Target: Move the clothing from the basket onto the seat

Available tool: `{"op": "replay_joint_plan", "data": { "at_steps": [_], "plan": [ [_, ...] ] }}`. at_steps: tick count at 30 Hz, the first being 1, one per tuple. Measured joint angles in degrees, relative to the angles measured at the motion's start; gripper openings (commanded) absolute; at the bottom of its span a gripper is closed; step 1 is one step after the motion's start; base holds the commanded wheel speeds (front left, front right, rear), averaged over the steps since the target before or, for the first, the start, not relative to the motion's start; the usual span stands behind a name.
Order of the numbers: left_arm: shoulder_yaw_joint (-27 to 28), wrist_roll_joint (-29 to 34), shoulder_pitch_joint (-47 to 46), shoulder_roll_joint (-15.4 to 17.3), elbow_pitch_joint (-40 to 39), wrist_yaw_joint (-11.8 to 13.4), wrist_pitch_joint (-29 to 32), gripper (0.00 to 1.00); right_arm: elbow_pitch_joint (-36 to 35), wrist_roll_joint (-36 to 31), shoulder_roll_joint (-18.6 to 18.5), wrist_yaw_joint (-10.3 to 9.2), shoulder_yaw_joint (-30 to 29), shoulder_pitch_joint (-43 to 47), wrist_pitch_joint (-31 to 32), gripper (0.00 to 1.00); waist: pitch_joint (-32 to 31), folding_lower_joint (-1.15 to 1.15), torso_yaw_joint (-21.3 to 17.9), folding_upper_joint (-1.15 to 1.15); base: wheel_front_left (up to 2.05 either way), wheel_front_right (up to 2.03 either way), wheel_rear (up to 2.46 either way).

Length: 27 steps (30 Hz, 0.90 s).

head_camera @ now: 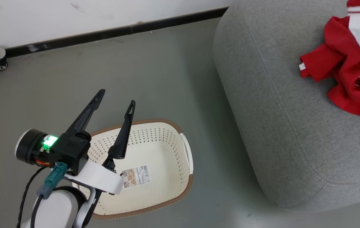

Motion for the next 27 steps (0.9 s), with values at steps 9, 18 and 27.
{"op": "replay_joint_plan", "data": {
  "at_steps": [9, 18, 27],
  "plan": [
    [-0.4, 0.4, -0.5, 1.1, -1.7, -0.3, 2.5, 1.0, 4.6, -3.6, 0.9, 0.0, -1.7, -5.1, -1.4, 0.0, 3.2, 0.0, 1.0, 0.0, 0.0, 0.0, 0.0],
    [-0.6, 0.5, -1.5, 1.5, -3.7, -0.4, 3.9, 1.0, 8.3, -6.5, 0.1, 0.0, -3.4, -8.3, -4.2, 0.0, 6.2, 0.0, 1.5, 0.0, 0.0, 0.0, 0.0],
    [-0.6, 0.8, -2.5, 1.9, -4.7, -0.5, 5.1, 1.0, 11.8, -10.2, 0.8, 0.0, -3.3, -9.9, -7.0, 0.0, 9.0, 0.0, 1.4, 0.0, 0.0, 0.0, 0.0]
  ]
}}
